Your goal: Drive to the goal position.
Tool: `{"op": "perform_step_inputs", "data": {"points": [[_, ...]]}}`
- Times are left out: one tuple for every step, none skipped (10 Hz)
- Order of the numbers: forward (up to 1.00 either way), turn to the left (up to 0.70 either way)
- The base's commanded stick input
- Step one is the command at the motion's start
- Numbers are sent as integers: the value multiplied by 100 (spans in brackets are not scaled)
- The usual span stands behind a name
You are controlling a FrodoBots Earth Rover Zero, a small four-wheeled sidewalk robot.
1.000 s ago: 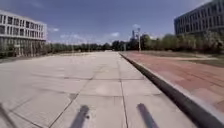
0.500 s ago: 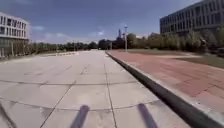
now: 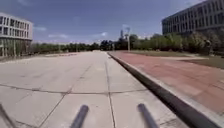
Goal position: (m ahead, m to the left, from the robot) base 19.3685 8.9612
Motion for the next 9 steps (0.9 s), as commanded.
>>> {"op": "perform_step_inputs", "data": {"points": [[70, 0], [70, 0], [70, 0], [70, 0], [70, 0], [70, 0], [70, 0], [70, 0], [70, 0]]}}
